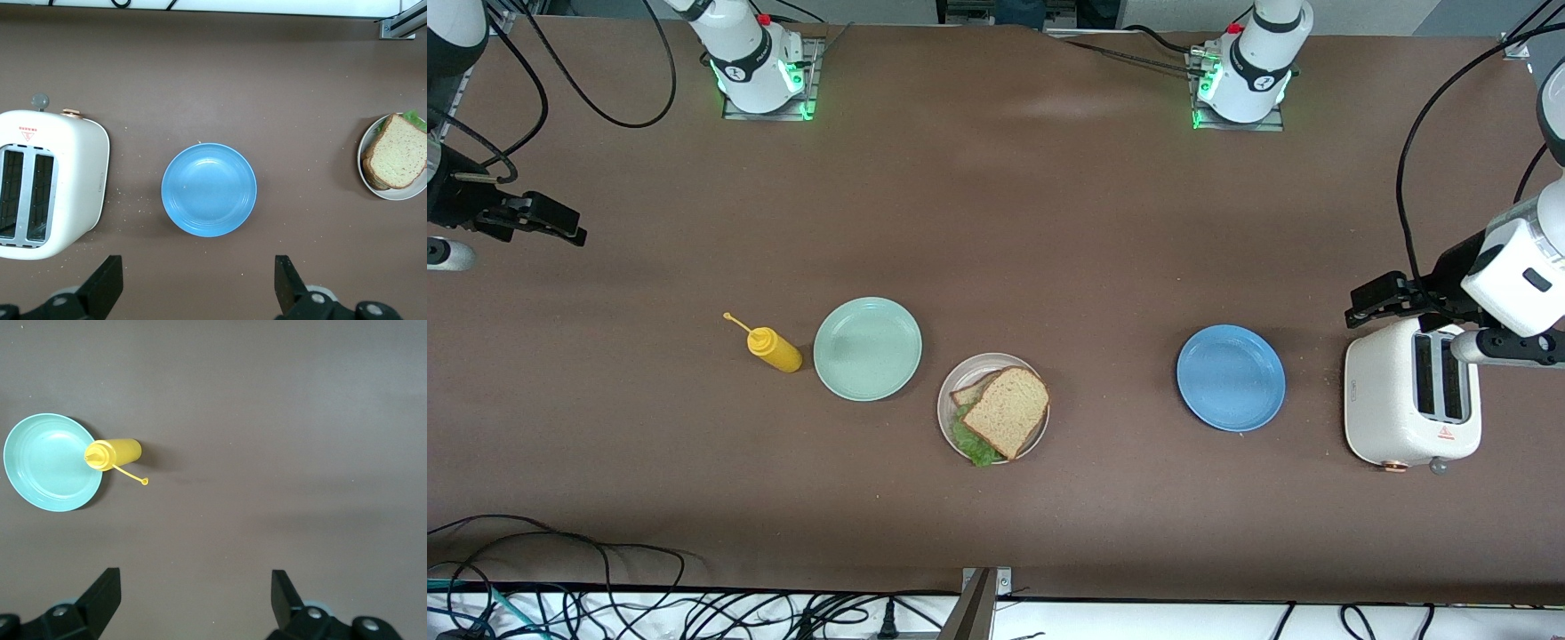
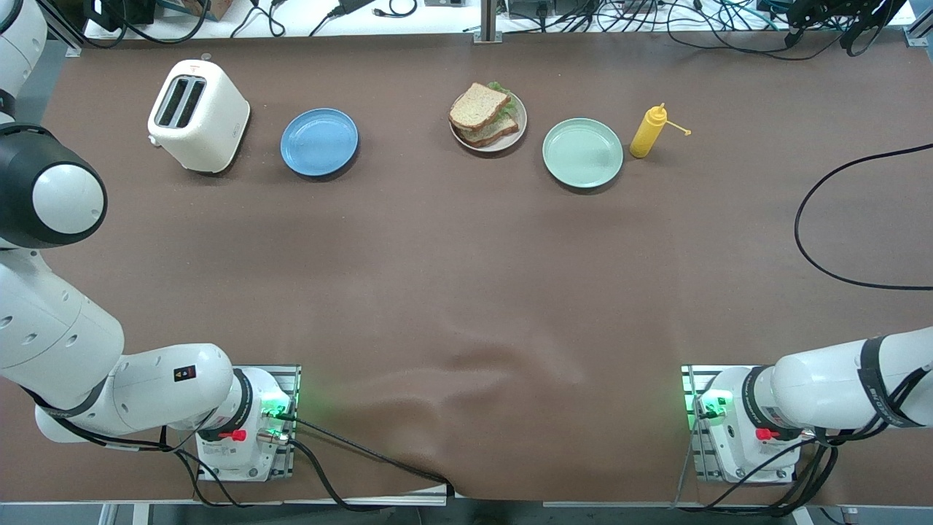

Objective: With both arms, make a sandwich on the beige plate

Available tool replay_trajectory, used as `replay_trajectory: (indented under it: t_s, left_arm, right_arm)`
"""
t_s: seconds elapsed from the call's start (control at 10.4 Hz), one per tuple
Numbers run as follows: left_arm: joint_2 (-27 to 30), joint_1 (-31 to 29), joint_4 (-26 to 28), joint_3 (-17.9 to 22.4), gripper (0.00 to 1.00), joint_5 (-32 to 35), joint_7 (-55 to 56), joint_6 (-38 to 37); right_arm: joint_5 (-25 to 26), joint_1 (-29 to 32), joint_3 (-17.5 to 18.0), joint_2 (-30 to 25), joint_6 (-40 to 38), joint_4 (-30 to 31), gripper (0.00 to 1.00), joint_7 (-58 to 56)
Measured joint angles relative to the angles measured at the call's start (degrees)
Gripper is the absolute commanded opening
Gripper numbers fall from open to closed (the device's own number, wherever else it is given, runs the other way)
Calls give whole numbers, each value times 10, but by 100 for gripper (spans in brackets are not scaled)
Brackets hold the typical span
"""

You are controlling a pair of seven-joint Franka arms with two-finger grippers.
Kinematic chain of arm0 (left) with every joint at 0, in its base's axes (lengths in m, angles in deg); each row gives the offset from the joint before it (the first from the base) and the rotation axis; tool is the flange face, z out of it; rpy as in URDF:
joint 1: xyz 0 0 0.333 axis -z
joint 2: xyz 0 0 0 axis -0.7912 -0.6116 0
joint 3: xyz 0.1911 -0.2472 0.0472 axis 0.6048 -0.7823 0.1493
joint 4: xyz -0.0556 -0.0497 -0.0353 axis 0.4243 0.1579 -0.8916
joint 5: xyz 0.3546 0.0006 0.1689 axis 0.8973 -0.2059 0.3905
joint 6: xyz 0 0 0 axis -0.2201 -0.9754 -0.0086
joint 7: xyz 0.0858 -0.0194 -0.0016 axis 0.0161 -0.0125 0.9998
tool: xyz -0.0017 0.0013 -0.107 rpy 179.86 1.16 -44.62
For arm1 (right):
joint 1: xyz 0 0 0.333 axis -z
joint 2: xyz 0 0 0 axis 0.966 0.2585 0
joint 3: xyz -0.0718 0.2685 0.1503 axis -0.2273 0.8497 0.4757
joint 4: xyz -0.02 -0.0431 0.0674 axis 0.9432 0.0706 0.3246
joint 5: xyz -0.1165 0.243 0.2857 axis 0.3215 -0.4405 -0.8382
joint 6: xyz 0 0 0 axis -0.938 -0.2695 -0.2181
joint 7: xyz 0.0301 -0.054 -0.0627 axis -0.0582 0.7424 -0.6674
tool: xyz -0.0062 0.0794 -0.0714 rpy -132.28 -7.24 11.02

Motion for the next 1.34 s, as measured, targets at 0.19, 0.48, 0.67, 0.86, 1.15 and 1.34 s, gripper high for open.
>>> replay_trajectory:
  t_s: [0.19,0.48,0.67,0.86,1.15,1.34]
  left_arm:
    - [8,66,-1,74,100,-1,-1,0]
    - [14,133,-1,148,100,-1,-3,-21]
    - [14,133,-1,150,100,-1,-4,-38]
    - [20,132,0,151,100,-5,-4,-42]
    - [34,132,2,152,100,-6,-4,-48]
    - [34,132,3,152,100,-6,-4,-48]
  right_arm:
    - [0,0,0,0,0,0,100,0]
    - [0,0,0,0,5,0,100,0]
    - [0,0,0,0,19,0,100,0]
    - [0,0,0,0,23,0,100,1]
    - [0,0,0,0,28,0,100,1]
    - [0,-1,0,0,29,0,100,1]
